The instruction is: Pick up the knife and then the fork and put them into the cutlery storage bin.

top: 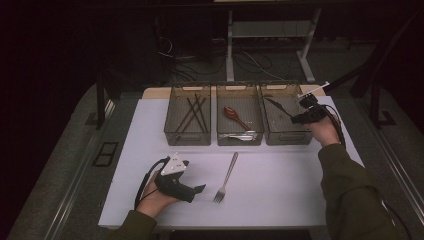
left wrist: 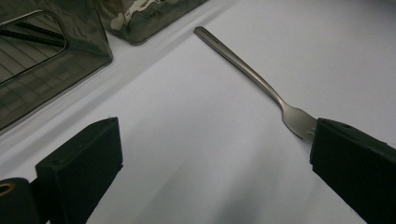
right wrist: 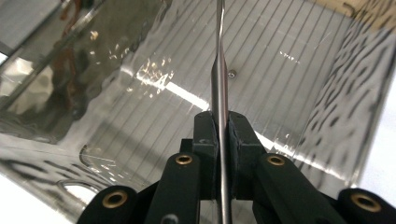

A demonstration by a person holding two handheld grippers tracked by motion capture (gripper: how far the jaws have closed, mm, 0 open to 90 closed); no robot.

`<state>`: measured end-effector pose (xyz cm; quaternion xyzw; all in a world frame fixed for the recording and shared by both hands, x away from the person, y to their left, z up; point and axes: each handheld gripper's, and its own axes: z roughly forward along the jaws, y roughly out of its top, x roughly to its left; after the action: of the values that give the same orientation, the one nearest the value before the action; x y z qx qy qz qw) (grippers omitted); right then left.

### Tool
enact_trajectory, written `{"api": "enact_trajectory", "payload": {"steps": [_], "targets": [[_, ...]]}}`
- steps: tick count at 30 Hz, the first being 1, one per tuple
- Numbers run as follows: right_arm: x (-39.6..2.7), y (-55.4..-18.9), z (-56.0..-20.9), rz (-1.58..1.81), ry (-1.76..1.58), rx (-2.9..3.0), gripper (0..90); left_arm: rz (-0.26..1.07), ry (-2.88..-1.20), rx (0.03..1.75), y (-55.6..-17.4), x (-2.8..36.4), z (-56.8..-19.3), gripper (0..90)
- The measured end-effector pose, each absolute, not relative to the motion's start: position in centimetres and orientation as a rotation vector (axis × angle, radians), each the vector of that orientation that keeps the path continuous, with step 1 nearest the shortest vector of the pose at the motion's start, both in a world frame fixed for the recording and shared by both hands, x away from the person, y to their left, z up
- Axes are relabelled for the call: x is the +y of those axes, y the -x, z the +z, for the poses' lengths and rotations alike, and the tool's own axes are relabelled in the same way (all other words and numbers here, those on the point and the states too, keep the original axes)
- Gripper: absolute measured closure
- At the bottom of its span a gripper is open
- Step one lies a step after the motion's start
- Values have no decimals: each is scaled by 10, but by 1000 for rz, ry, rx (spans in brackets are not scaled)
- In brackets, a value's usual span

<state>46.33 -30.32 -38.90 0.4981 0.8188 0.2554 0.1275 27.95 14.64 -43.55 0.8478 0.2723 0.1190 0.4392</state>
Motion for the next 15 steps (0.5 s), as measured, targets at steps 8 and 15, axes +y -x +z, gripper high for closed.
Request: {"api": "enact_trajectory", "payload": {"steps": [8,15], "targets": [[-294,-467,-396,670,-1466,2427,820,289,-2114,680,-279,145,-436,10],[-303,-462,-387,827,-1479,2346,658,292,-2117,679,-280,144,-436,10]]}}
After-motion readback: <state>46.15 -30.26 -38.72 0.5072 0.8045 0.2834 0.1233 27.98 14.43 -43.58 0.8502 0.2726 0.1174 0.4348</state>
